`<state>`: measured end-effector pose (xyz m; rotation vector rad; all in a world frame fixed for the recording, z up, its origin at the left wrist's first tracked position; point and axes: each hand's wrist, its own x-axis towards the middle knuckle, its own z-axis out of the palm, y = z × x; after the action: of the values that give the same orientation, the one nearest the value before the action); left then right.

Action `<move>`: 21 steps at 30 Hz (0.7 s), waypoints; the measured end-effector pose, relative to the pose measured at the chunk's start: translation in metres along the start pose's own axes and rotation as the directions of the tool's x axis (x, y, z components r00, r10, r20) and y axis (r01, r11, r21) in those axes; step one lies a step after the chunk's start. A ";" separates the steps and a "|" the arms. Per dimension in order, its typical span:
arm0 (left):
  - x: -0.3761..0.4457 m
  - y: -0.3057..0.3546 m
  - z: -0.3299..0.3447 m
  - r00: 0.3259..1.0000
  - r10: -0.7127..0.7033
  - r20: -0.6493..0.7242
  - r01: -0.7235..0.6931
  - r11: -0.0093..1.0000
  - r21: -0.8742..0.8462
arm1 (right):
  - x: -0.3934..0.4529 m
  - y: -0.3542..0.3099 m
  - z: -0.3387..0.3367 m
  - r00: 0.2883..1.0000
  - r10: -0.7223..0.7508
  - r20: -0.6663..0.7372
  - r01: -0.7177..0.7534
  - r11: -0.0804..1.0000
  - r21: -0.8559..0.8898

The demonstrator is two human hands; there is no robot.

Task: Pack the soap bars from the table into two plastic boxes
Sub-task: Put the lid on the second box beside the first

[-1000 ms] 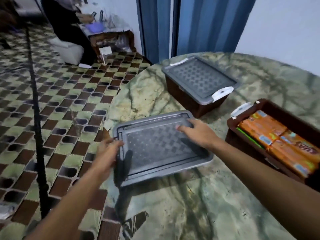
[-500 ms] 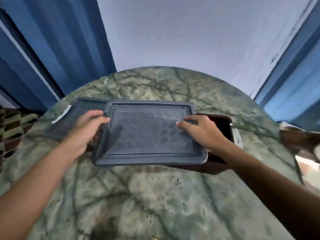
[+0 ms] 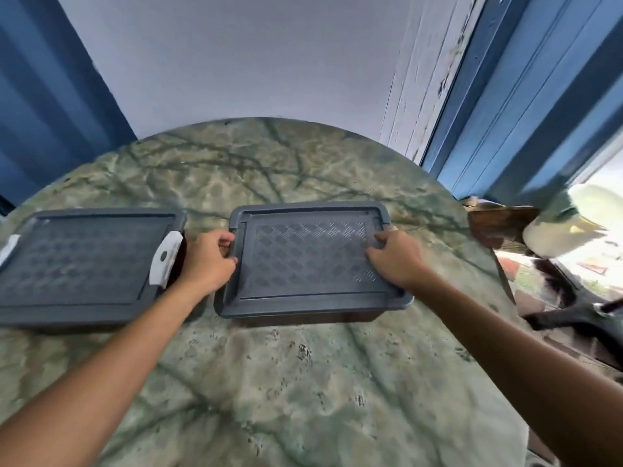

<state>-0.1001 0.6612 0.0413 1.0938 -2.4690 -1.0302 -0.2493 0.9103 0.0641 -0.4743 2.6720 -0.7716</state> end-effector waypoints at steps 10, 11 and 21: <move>-0.004 -0.005 0.007 0.988 0.090 -0.127 -0.071 0.987 0.144 | -0.004 0.009 0.010 0.993 -0.108 -0.043 0.087 0.937 -0.339; -0.003 -0.008 0.007 0.990 0.079 -0.119 -0.063 0.989 0.136 | -0.004 0.010 0.010 0.991 -0.118 -0.056 0.092 0.935 -0.342; -0.003 -0.017 -0.003 0.891 -0.395 0.223 0.453 0.801 -0.391 | 0.006 0.046 0.008 0.928 -0.266 -0.260 0.199 0.946 -0.257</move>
<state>-0.0880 0.6539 0.0317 1.4903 -1.9529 -1.7336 -0.2618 0.9415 0.0306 -0.8072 3.0371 -0.6438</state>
